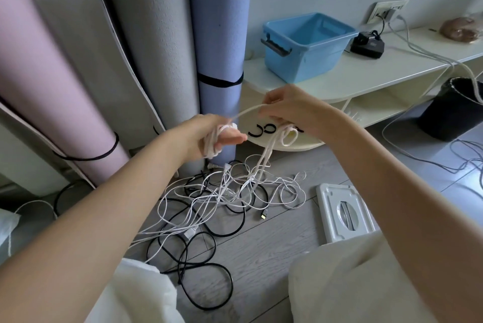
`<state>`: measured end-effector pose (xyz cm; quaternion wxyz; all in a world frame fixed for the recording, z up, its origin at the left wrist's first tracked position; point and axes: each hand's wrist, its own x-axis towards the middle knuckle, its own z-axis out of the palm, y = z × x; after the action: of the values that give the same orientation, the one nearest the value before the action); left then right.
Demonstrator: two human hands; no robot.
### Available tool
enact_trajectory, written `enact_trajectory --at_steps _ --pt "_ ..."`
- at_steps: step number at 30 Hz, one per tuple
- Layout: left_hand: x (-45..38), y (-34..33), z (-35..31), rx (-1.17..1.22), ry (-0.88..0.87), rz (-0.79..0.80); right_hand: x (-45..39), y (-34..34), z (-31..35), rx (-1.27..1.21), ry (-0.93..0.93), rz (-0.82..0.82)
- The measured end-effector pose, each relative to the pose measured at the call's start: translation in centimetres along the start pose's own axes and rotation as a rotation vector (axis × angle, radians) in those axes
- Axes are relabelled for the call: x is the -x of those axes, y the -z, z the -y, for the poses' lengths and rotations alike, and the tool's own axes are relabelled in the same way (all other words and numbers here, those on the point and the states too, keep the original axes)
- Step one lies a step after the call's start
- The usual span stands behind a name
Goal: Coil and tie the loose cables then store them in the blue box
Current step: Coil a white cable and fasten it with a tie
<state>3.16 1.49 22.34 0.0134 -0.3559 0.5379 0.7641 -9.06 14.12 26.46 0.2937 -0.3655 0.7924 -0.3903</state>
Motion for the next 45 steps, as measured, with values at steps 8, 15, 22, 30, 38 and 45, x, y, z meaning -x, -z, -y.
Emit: enact_trajectory --at_steps 8,15,22,30,38,45 --pt "0.9 -1.3 -2.2 0.532 -0.305 0.052 1.1 -2.1 -0.4 -0.213 -0.004 0.549" --pt "1.1 0.6 -4.5 0.557 -0.518 -0.069 1.0 -3.5 -1.3 0.161 -0.079 0.369" --pt "1.6 1.1 -2.2 -0.59 -0.354 -0.028 -0.2 -1.1 -1.9 0.13 0.103 0.061" --pt "1.5 1.5 -1.0 -0.354 -0.131 0.287 0.7 -0.7 -0.7 0.095 0.255 0.101" --pt "1.5 1.7 -1.2 -0.041 -0.013 0.281 0.4 -1.0 -0.5 -0.045 0.346 -0.092" --pt "0.5 6.2 -0.8 0.218 0.038 -0.076 1.3 3.1 -1.1 -0.501 0.299 -0.282"
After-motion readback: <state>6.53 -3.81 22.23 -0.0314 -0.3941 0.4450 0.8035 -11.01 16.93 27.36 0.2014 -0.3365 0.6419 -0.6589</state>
